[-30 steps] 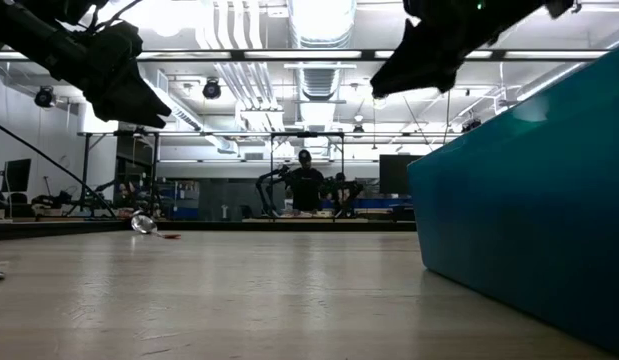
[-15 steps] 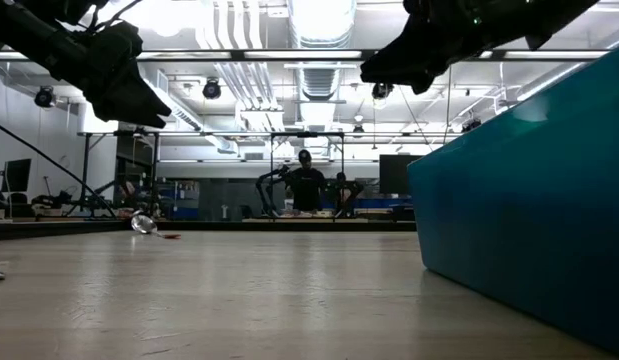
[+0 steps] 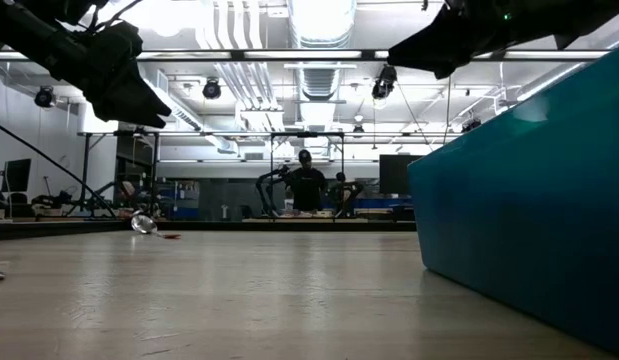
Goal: Pick & Place Food Item
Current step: Put the orange spoon into the black bin
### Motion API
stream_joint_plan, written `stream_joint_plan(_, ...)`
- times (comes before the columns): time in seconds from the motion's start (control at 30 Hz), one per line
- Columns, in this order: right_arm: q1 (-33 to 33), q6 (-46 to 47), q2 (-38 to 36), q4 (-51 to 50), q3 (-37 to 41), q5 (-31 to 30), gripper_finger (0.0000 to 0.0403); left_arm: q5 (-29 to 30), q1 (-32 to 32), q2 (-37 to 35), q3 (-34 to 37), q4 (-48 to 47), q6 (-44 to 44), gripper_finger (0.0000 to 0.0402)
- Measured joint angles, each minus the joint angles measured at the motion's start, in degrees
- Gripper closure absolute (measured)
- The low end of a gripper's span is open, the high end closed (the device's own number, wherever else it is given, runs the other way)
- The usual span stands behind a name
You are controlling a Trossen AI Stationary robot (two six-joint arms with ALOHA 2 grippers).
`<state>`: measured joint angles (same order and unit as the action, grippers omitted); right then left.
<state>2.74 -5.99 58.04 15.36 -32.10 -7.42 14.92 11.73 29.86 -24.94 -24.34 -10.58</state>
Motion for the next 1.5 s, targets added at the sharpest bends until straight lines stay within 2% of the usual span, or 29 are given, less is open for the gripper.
stream_joint_plan(0.13, 0.1, -2.0, -0.7, -0.1, 0.4, 0.0, 0.0264, 0.0, 0.0, 0.0, 0.0, 0.0, 0.0, 0.0103)
stream_joint_plan(1.5, 0.0, 0.0, -0.6, -0.1, -0.2, -0.1, 0.0264, 0.0, 0.0, 0.0, 0.0, 0.0, 0.0, 0.0103)
